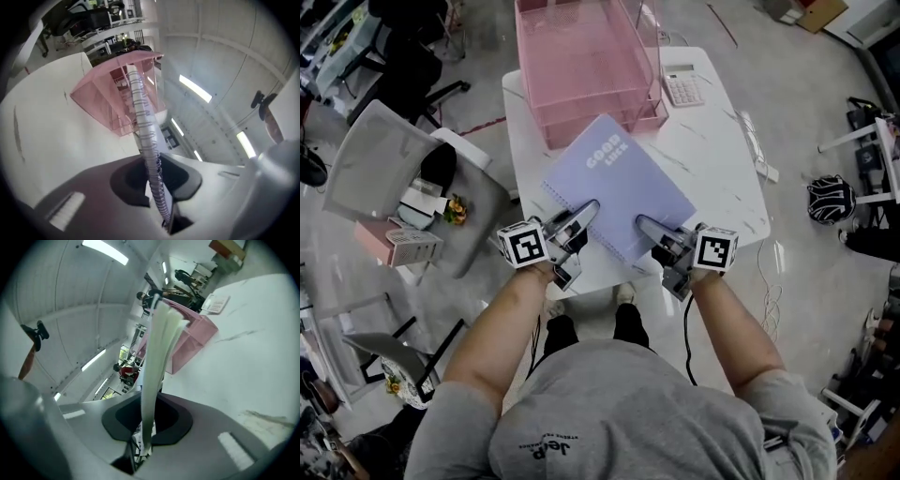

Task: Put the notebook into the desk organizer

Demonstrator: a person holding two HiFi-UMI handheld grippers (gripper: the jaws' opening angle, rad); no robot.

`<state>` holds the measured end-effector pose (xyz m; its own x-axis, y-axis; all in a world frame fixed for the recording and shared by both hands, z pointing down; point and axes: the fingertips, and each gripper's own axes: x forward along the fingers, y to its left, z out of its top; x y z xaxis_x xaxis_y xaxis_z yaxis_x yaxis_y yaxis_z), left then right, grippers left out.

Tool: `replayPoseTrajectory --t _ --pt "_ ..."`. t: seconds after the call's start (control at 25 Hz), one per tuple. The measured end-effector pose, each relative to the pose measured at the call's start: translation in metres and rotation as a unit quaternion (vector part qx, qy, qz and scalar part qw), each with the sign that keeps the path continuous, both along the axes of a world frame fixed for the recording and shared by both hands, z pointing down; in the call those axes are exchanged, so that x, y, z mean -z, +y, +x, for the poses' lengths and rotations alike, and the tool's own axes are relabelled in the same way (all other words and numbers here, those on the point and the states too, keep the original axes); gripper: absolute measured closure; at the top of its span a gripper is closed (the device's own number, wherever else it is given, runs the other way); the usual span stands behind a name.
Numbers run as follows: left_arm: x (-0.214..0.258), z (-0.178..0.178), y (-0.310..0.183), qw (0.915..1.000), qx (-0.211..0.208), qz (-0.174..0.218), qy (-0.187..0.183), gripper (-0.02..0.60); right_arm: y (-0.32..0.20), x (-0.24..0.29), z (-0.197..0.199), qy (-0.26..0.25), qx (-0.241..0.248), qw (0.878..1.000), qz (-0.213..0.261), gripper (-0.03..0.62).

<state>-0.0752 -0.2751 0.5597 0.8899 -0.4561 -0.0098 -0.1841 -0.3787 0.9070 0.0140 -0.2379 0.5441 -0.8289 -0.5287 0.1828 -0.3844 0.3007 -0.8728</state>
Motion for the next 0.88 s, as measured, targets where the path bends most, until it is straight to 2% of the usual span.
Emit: replayPoseTrajectory --t 0.12,0.2,0.6,0.88 --pt "-0.026 0.002 -0.006 0.9930 -0.040 -0.010 -0.110 0.480 -0.002 -0.031 -0.001 -0.003 -0.027 0.998 -0.062 0.562" --pt "-0.035 0.006 -0.009 0.9867 -0.067 -0.022 -0.146 0.480 -0.003 -0.045 0.000 0.005 -0.042 0.995 -0.085 0.562" --pt "-0.040 0.012 -0.062 0.9800 -0.113 -0.090 -0.137 0.480 -0.045 -0.041 0.001 -0.020 -0.107 0.991 -0.078 0.562" --pt "-0.039 0.013 -0.103 0.9750 -0.127 -0.090 -0.158 0.479 -0.076 -0.039 -0.004 -0.050 -0.169 0.981 -0.082 0.562"
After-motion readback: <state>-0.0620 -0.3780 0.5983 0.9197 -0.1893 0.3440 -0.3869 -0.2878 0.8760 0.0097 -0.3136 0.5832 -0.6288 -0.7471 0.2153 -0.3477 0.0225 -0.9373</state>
